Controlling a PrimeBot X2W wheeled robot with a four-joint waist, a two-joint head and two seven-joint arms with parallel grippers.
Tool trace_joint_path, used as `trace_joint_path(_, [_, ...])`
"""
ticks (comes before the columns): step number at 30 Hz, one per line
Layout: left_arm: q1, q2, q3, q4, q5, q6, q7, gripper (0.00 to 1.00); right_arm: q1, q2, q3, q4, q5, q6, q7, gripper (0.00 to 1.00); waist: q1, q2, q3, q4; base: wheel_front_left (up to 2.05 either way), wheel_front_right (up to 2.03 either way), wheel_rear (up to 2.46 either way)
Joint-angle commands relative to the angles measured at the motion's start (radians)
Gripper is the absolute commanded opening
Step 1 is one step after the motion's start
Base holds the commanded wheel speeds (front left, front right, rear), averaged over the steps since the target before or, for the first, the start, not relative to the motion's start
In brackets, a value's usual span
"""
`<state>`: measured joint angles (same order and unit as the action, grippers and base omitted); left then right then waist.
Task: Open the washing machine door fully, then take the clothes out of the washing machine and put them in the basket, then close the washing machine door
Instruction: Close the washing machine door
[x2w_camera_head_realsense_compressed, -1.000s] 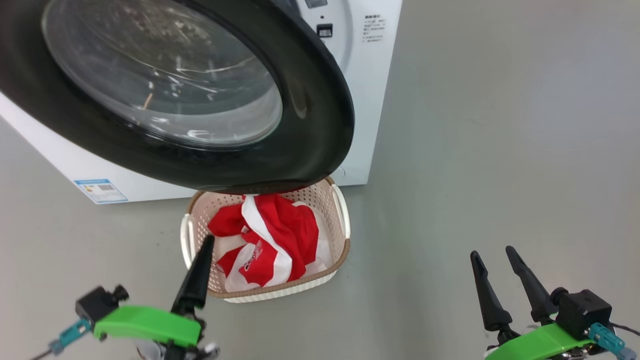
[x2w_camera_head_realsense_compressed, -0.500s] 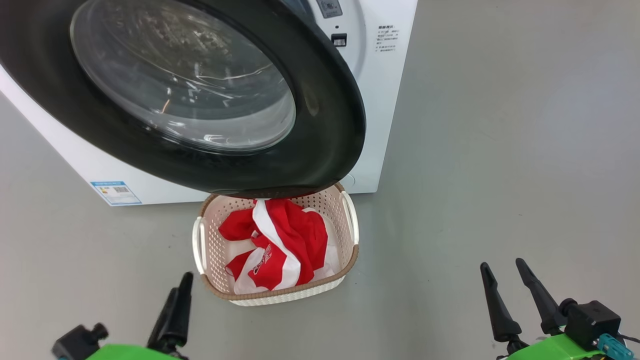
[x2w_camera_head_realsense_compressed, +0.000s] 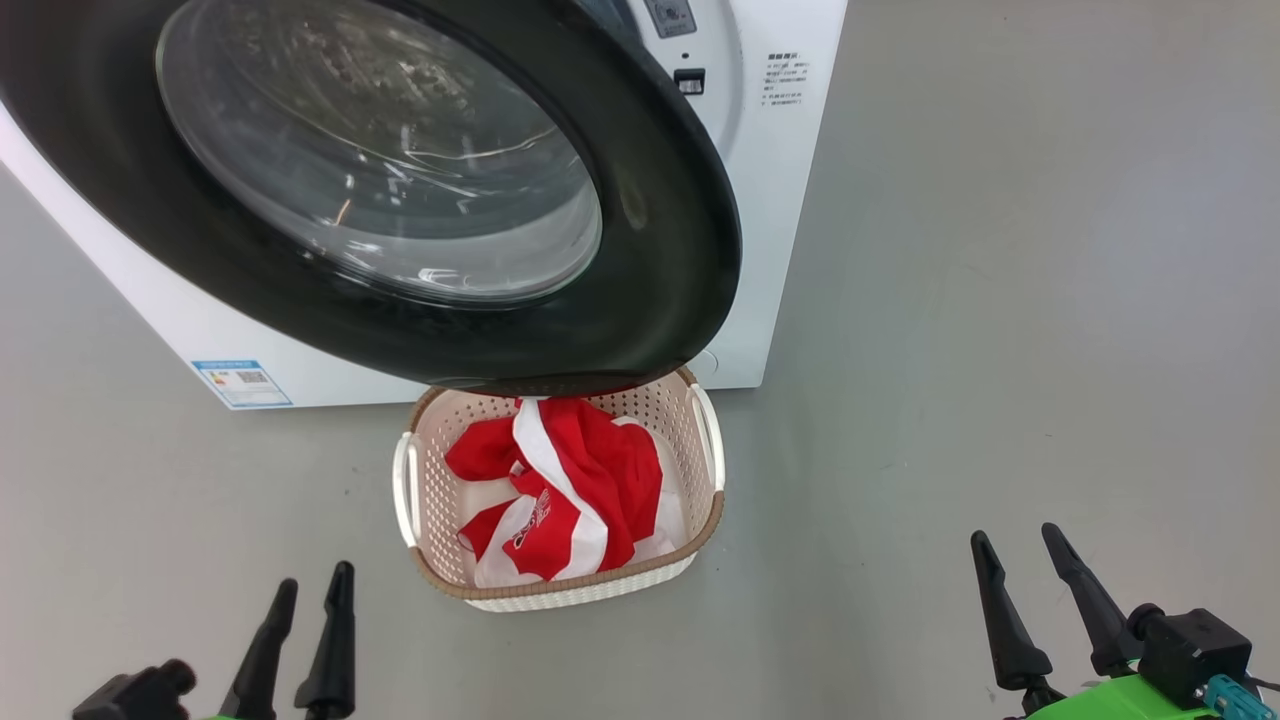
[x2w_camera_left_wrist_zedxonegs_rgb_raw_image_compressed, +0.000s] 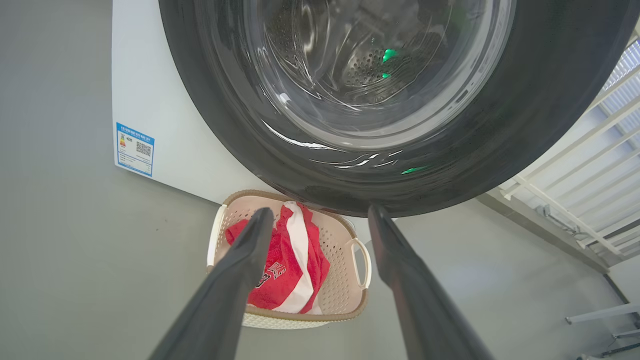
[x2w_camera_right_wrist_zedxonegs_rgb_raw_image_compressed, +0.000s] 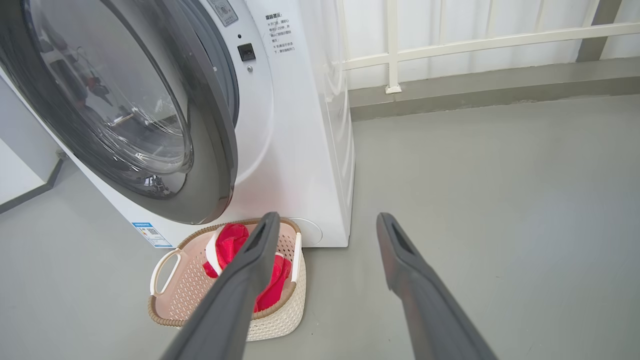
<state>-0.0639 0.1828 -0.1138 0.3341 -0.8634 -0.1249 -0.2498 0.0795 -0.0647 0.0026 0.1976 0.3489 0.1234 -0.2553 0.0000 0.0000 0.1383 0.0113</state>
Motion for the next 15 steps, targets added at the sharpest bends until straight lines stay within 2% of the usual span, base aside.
trace_joint_path(1, [-0.001,0.010,0.045,-0.034,0.091,-0.006,-0.012,1.00,-0.001,-0.017,0.015,-0.024,-0.014,0.007,-0.006,1.00,0.0000,0.0000,-0.002,0.000,0.00,0.00,0.00])
trace_joint_path(6, [0.019,-0.034,0.103,-0.083,0.285,-0.006,-0.012,1.00,-0.002,-0.018,0.012,-0.027,-0.014,0.007,-0.006,1.00,0.0000,0.0000,-0.002,0.000,0.00,0.00,0.00])
trace_joint_path(7, [0.026,-0.045,0.121,-0.104,0.359,-0.006,-0.012,1.00,-0.003,-0.017,0.011,-0.028,-0.014,0.007,-0.006,1.00,0.0000,0.0000,-0.002,0.000,0.00,0.00,0.00])
trace_joint_path(15, [0.065,-0.092,0.177,-0.193,0.579,-0.006,-0.012,1.00,-0.002,-0.018,0.011,-0.033,-0.016,0.007,-0.006,1.00,0.0000,0.0000,-0.007,0.000,0.00,0.00,0.00])
